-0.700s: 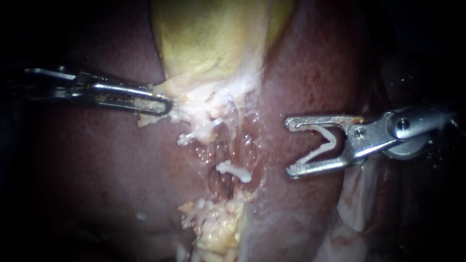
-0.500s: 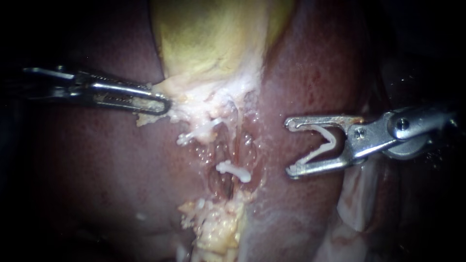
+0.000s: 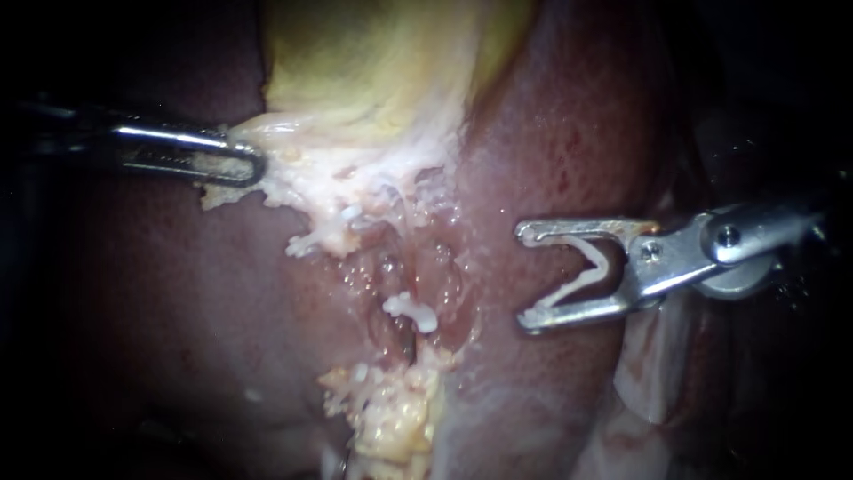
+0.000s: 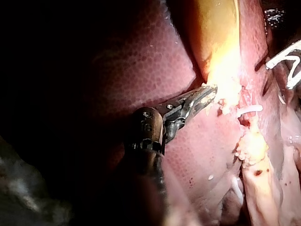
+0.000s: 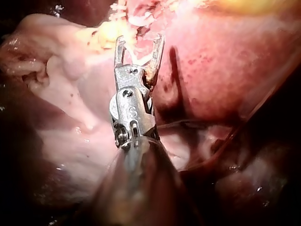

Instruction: Clipping second clip right tube

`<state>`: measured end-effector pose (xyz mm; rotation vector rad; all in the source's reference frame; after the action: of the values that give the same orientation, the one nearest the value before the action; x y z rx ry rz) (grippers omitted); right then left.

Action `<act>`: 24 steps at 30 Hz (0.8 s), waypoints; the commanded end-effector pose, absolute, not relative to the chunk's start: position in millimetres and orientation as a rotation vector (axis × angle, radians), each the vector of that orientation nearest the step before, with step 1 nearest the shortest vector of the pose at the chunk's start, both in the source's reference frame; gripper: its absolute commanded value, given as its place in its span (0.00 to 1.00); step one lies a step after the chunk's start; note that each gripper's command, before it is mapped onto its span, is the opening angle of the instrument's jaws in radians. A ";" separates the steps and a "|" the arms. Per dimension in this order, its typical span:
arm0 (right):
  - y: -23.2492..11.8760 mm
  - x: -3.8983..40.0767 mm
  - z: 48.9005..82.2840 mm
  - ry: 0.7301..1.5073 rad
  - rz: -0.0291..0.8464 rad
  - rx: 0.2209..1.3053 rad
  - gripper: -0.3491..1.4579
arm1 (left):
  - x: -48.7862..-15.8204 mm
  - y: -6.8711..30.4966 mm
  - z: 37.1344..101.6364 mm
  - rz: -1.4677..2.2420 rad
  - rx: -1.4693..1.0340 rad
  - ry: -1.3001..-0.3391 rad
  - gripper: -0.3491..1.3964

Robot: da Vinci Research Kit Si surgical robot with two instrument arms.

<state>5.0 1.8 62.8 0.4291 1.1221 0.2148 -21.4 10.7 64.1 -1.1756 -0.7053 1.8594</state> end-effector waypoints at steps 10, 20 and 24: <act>1.1 8.9 66.8 1.054 0.499 0.601 0.46 | -21.8 10.5 63.9 1.858 -1.174 -0.702 0.00; 1.2 12.4 69.5 1.065 0.664 0.706 0.46 | -21.9 10.6 63.9 1.858 -1.174 -0.701 0.00; 1.1 13.4 70.3 1.075 0.695 0.730 0.46 | -22.0 10.5 63.9 1.857 -1.174 -0.701 0.00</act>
<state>13.8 1.0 70.5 0.7378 1.0764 0.7001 -22.0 10.6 63.9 -1.1741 -0.7009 1.8573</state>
